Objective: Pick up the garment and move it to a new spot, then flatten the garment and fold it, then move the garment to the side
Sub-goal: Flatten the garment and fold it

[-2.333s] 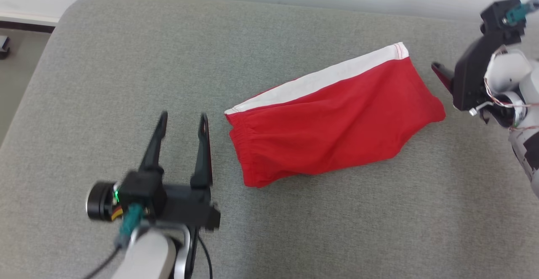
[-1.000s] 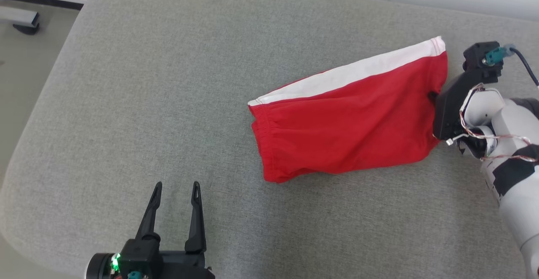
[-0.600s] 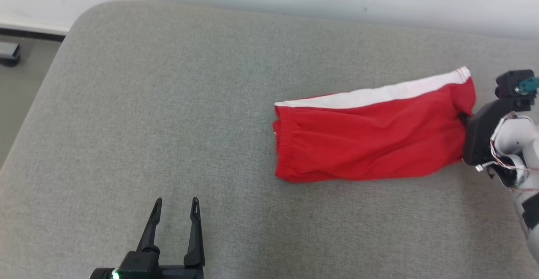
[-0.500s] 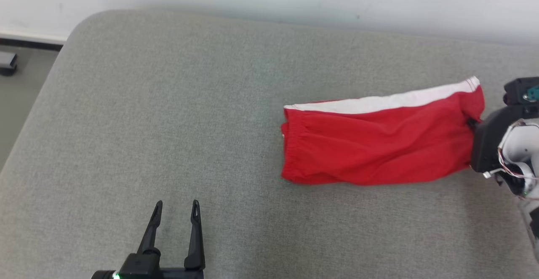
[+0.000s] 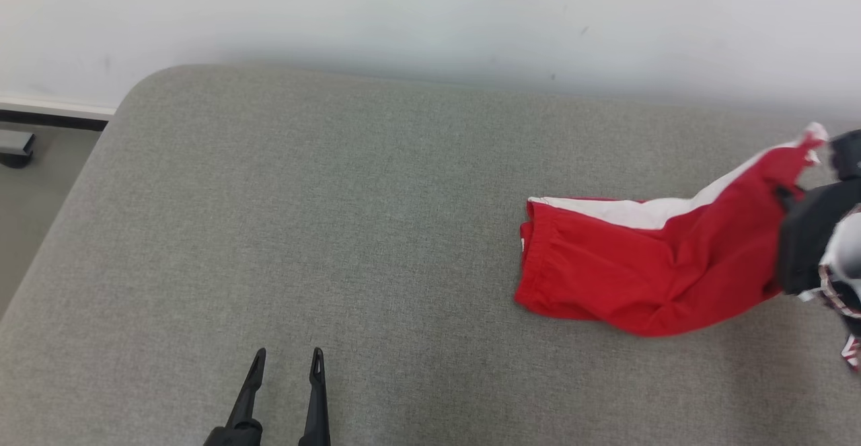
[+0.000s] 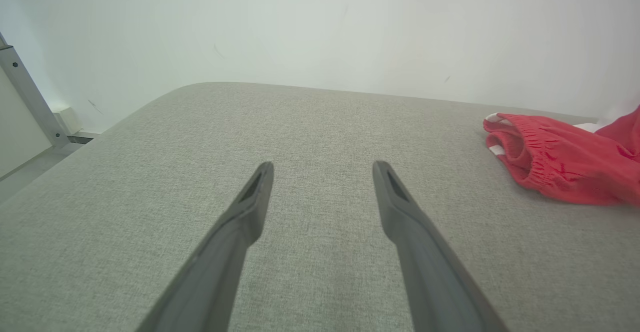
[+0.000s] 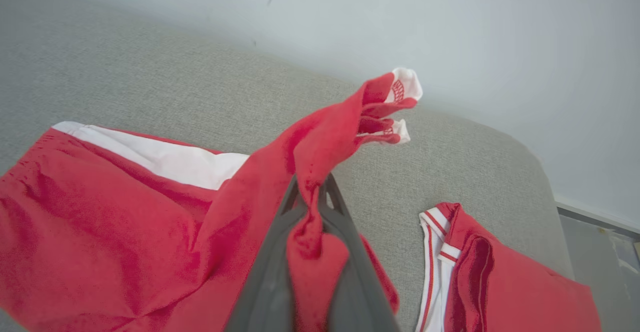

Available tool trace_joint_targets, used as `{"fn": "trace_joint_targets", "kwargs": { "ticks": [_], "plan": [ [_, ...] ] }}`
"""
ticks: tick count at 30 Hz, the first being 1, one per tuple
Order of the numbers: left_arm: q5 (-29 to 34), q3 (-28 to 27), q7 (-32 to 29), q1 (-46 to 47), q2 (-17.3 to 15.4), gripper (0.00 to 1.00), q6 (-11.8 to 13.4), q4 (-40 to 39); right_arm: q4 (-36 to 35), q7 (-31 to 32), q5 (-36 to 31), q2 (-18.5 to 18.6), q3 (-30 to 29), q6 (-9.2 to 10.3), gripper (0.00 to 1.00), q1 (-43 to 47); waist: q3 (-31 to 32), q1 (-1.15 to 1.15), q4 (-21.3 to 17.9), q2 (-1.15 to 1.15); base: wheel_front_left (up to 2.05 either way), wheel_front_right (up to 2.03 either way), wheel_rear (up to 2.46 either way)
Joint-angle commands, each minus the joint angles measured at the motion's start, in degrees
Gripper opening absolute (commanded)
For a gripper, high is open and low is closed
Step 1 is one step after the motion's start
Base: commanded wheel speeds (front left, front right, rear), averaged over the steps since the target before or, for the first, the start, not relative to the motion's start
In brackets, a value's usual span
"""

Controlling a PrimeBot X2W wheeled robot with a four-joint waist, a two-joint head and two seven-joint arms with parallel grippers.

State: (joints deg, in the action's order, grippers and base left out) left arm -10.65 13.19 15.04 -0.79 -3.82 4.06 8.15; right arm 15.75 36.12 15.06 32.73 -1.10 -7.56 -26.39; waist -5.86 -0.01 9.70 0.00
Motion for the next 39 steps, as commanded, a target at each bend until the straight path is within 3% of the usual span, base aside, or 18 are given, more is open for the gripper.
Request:
{"fn": "trace_joint_targets", "kwargs": {
  "ticks": [1, 9, 21, 29, 30, 31, 37, 39],
  "plan": [
    [-0.08, -0.09, 0.15, -0.48, 0.21, 1.00, 0.08, 0.04, -2.10, 1.06, -0.08, -0.98, 1.14, 0.13, 0.00, 1.10, 0.56, 0.01, 0.03, 0.00, 0.00, 0.00, 0.00],
    [-0.56, -0.16, 0.15, -0.68, 0.45, 1.00, -0.11, 0.34, -8.36, 7.44, 1.70, -4.54, 8.90, 0.14, 0.00, -0.09, 1.11, 0.01, -0.09, 0.00, 0.00, 0.00, 0.00],
    [-1.40, -0.69, 0.15, 0.68, 0.71, 1.00, -0.55, 0.40, 4.94, 7.89, -0.10, -14.27, 15.78, 0.14, 0.00, -7.74, -0.73, 0.01, 1.37, 0.00, 0.00, 0.00, 0.00],
    [-1.47, -1.22, 0.15, 0.32, 0.87, 1.00, -0.26, 0.37, 10.94, 5.05, -0.18, -17.35, 19.21, 0.14, 0.00, -10.54, -1.13, 0.01, 1.71, 0.00, 0.00, 0.00, 0.00],
    [-1.48, -1.25, 0.15, 0.26, 0.88, 1.00, -0.21, 0.36, 11.33, 4.32, 0.03, -17.87, 19.31, 0.14, 0.30, -10.74, -1.15, 0.01, 1.66, 0.00, 0.00, 0.00, 0.00],
    [-1.50, -1.27, 0.15, 0.23, 0.89, 1.00, -0.21, 0.39, 11.56, 3.64, 0.49, -18.48, 19.40, 0.14, 1.00, -10.94, -1.15, 0.01, 1.61, 0.00, 0.00, 0.00, 0.00],
    [-1.44, -1.81, 0.15, 0.60, 0.89, 1.00, -0.09, 0.07, 8.27, -2.12, 7.99, -20.87, 17.63, 0.14, 1.00, -12.85, -0.97, 0.01, 0.92, 0.00, 0.00, 0.00, 0.00],
    [-1.54, -2.16, 0.15, 0.75, 0.91, 1.00, -0.05, -0.14, 6.39, -4.00, 9.28, -19.85, 16.55, 0.14, 1.00, -13.26, -0.85, 0.01, 0.57, 0.00, 0.00, 0.00, 0.00]
  ]
}}
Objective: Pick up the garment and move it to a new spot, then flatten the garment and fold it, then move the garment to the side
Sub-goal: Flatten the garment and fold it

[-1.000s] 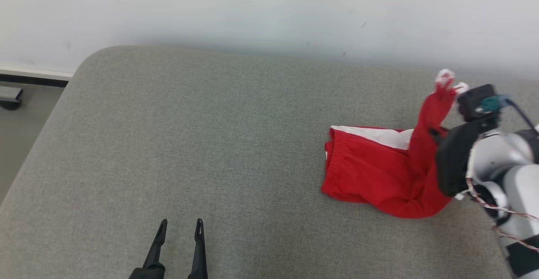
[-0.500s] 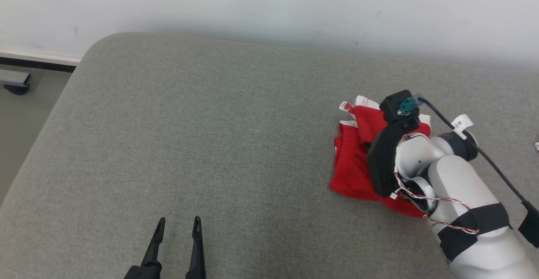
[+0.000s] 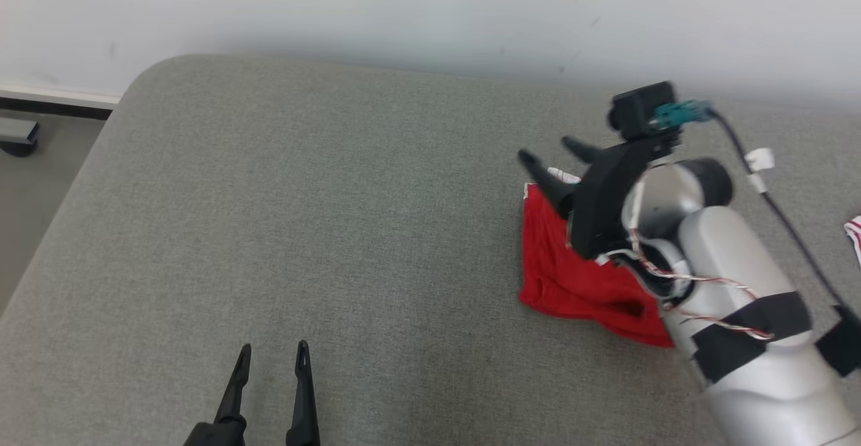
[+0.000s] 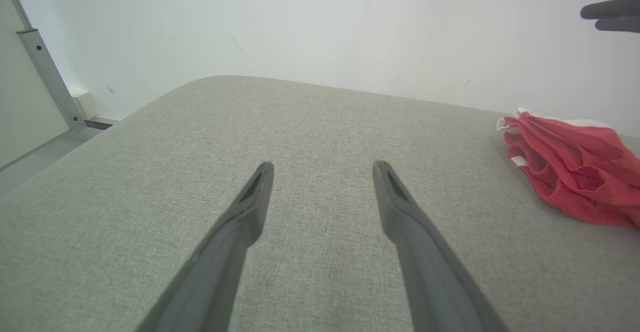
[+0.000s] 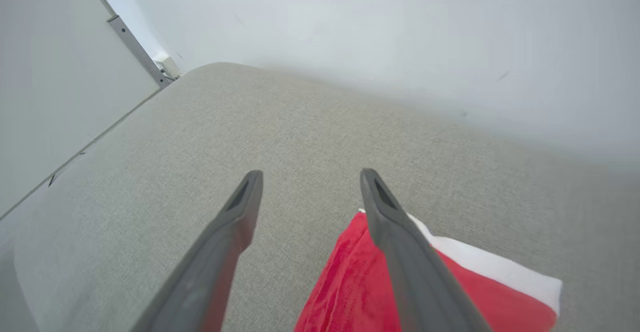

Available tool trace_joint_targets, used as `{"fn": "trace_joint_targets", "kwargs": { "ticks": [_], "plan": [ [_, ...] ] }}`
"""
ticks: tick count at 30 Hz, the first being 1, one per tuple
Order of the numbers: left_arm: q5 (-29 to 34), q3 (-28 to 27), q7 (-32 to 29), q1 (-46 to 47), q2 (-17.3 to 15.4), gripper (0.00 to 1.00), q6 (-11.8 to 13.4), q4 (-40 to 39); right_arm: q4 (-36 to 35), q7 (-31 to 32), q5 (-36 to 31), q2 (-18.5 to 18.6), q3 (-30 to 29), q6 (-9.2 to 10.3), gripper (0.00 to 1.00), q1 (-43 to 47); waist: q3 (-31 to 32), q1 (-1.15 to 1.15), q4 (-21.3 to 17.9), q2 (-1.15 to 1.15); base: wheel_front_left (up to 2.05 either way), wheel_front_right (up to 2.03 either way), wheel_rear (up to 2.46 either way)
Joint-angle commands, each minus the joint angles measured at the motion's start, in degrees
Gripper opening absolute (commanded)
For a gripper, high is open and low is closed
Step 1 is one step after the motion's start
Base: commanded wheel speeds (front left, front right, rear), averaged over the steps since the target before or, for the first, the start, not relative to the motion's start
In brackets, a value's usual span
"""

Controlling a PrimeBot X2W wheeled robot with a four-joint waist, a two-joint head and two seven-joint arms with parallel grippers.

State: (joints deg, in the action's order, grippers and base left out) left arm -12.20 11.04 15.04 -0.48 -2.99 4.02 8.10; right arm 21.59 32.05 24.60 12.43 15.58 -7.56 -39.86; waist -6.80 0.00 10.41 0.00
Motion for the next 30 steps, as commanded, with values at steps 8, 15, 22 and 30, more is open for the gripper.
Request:
{"fn": "trace_joint_targets", "kwargs": {
  "ticks": [8, 15, 22, 30],
  "plan": [
    [0.39, -0.06, 0.15, -0.17, 0.11, 1.00, -0.24, -0.77, -2.69, -3.96, -4.05, 6.26, -6.00, 0.14, 1.00, 5.60, 0.85, 0.00, -1.33, 0.00, 0.00, 0.00, 0.00],
    [-0.18, 0.87, 0.15, -0.96, 0.12, 1.00, -0.18, -0.40, -2.75, -11.68, -12.04, 6.00, -13.70, 0.14, 1.00, 15.41, 1.51, 0.00, -1.84, 0.00, 0.00, 0.00, 0.00],
    [-0.22, 1.10, 0.15, -0.91, 0.13, 1.00, -0.34, -0.29, 0.26, -16.21, -16.48, 1.00, -12.58, 0.14, 0.00, 18.65, 1.26, 0.00, -1.94, 0.00, 0.00, 0.00, 0.00],
    [-0.43, 1.31, 0.15, -0.65, 0.13, 1.00, -0.28, 0.24, 7.84, -18.79, -17.57, -5.02, -2.09, 0.14, 0.00, 16.90, 1.52, 0.00, -1.26, 0.00, 0.00, 0.00, 0.00]
  ]
}}
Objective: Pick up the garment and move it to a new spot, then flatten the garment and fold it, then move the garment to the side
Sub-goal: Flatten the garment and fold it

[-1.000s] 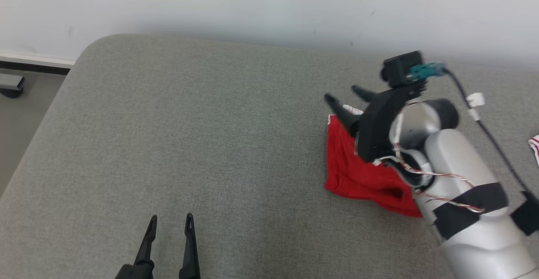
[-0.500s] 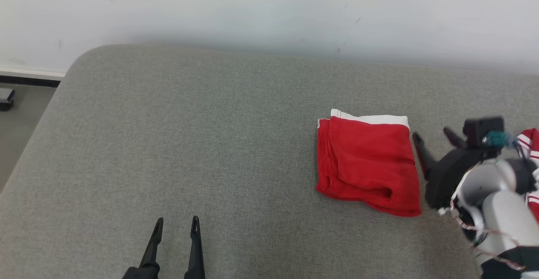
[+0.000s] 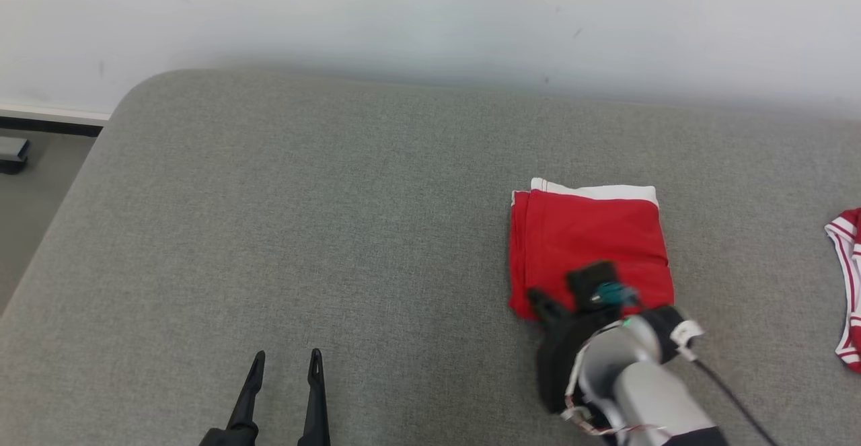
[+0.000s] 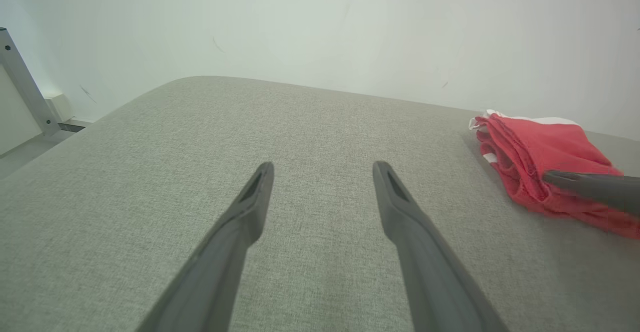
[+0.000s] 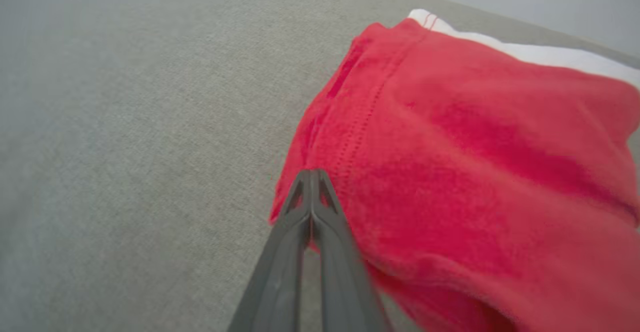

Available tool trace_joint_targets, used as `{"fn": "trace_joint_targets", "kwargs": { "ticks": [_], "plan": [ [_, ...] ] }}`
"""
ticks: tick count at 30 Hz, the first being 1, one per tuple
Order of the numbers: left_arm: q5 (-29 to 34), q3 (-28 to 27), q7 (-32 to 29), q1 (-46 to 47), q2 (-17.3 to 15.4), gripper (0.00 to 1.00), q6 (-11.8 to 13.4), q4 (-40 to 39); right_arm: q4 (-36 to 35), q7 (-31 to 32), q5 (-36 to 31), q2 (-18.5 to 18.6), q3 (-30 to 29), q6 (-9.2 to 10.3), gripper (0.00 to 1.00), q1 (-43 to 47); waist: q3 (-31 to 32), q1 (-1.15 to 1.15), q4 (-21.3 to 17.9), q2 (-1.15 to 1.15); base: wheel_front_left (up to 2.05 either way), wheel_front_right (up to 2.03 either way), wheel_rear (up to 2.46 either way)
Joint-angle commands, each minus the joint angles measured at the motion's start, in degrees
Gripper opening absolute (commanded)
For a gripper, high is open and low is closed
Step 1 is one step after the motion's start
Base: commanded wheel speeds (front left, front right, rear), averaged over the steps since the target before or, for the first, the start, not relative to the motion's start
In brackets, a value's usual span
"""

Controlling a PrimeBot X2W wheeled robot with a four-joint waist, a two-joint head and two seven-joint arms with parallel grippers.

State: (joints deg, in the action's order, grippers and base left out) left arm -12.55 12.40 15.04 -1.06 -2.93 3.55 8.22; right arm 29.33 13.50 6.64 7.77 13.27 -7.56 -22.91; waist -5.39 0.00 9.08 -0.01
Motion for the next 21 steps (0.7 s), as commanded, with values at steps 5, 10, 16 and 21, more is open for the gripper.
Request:
{"fn": "trace_joint_targets", "kwargs": {
  "ticks": [5, 10, 16, 21],
  "plan": [
    [-0.04, -0.32, 0.15, -1.39, 0.07, 1.00, 0.27, 0.44, 1.75, -1.44, 4.10, -2.87, 9.51, 0.14, 0.00, 0.62, 1.49, 0.00, -0.23, 0.01, 0.00, 0.00, 0.00],
    [-0.01, -0.92, 0.15, -2.16, 0.07, 1.00, 0.40, 0.31, -1.58, -2.84, 8.01, -3.22, 13.31, 0.14, 0.19, 1.96, 2.79, 0.00, -1.26, 0.01, 0.00, 0.00, 0.00],
    [0.06, -2.35, 0.15, -3.75, 0.05, 1.00, 0.80, -0.40, -10.11, -6.84, 10.18, -3.29, 10.44, 0.14, 1.00, 7.39, 5.08, 0.00, -3.58, 0.01, 0.00, 0.00, 0.00],
    [0.69, -4.20, 0.15, -4.92, 0.06, 1.00, 1.33, -1.80, -17.91, -9.64, 9.62, -3.92, 3.59, 0.14, 1.00, 14.85, 6.56, 0.00, -5.56, 0.01, 0.00, 0.00, 0.00]
  ]
}}
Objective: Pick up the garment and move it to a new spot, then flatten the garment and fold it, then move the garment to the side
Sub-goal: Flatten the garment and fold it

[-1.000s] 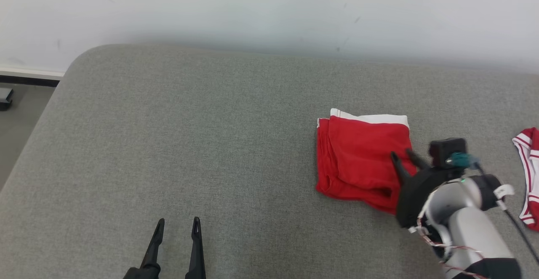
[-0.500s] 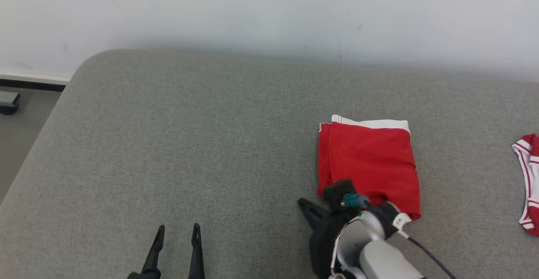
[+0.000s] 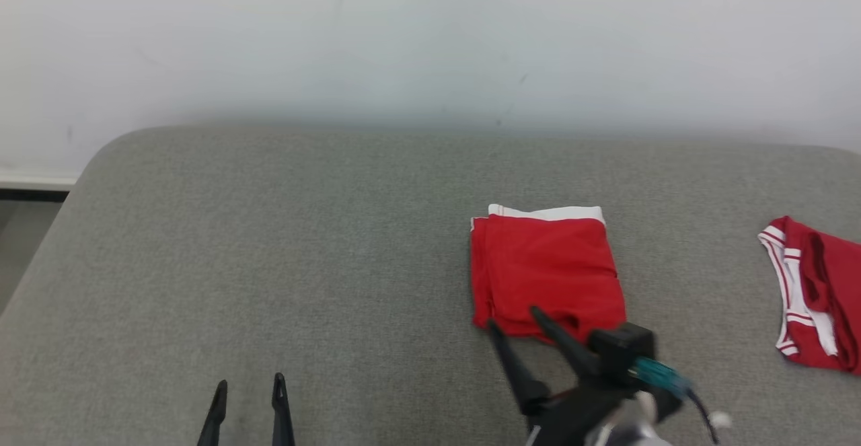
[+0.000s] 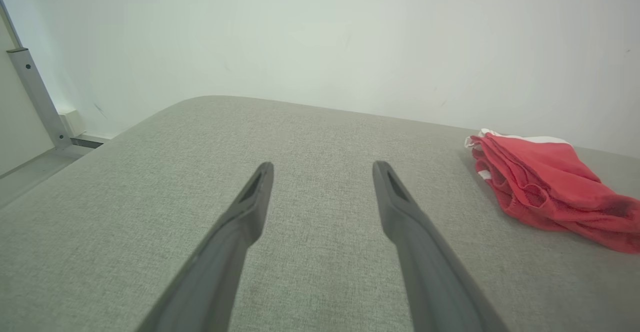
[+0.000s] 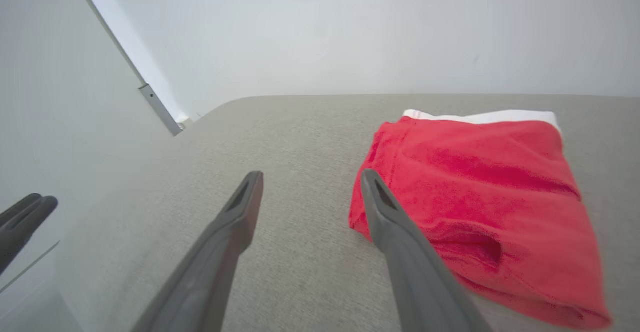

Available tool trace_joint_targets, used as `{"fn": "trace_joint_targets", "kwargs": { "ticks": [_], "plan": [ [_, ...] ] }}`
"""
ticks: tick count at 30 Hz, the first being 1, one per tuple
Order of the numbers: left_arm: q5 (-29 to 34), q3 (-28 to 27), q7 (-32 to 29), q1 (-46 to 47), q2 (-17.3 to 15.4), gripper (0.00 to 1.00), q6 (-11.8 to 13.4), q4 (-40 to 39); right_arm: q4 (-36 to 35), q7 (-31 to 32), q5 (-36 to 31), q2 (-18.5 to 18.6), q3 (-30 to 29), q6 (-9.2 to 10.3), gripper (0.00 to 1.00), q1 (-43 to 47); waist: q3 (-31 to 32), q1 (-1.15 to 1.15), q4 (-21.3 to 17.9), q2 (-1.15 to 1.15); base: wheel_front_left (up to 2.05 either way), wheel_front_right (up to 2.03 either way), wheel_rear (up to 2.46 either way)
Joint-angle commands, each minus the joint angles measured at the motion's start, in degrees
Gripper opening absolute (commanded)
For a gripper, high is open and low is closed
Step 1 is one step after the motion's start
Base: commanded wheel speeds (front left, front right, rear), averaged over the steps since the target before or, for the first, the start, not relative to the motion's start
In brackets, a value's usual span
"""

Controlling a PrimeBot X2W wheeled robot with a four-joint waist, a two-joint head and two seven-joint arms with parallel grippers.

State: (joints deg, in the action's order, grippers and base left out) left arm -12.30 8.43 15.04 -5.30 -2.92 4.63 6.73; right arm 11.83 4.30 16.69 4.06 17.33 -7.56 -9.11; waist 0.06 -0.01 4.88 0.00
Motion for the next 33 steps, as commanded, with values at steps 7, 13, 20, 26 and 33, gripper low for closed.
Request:
{"fn": "trace_joint_targets", "kwargs": {
  "ticks": [7, 13, 20, 26, 33],
  "plan": [
    [0.92, -2.73, 0.15, -1.39, 0.06, 1.00, 0.00, -1.42, -7.15, -5.27, -4.79, -1.18, -13.13, 0.14, 1.00, 9.42, 1.45, 0.01, -3.78, 0.00, 0.00, 0.00, 0.00],
    [0.96, -5.66, 0.15, -1.01, 0.05, 1.00, -1.15, -1.18, -7.69, -6.85, -5.36, -1.30, -19.27, 0.14, 1.00, 11.44, 1.79, 0.01, -5.00, 0.00, 0.00, 0.00, 0.00],
    [0.09, -8.69, 0.15, -1.57, 0.07, 1.00, -4.32, 0.80, -5.32, -8.07, -6.96, -1.30, -22.34, 0.14, 1.00, 12.70, 2.84, 0.01, -5.80, 0.00, 0.00, 0.00, 0.00],
    [0.81, -10.50, 0.15, -1.78, -0.02, 1.00, -7.50, 2.56, -2.98, -9.38, -8.49, -1.27, -21.71, 0.14, 1.00, 13.02, 3.59, 0.01, -6.64, 0.00, 0.00, 0.00, 0.00],
    [1.66, -11.64, 0.15, -2.46, 0.01, 1.00, -8.40, 3.22, -1.68, -9.89, -8.81, -1.29, -20.51, 0.14, 1.00, 13.11, 4.11, 0.01, -7.07, 0.00, 0.00, 0.00, 0.00]
  ]
}}
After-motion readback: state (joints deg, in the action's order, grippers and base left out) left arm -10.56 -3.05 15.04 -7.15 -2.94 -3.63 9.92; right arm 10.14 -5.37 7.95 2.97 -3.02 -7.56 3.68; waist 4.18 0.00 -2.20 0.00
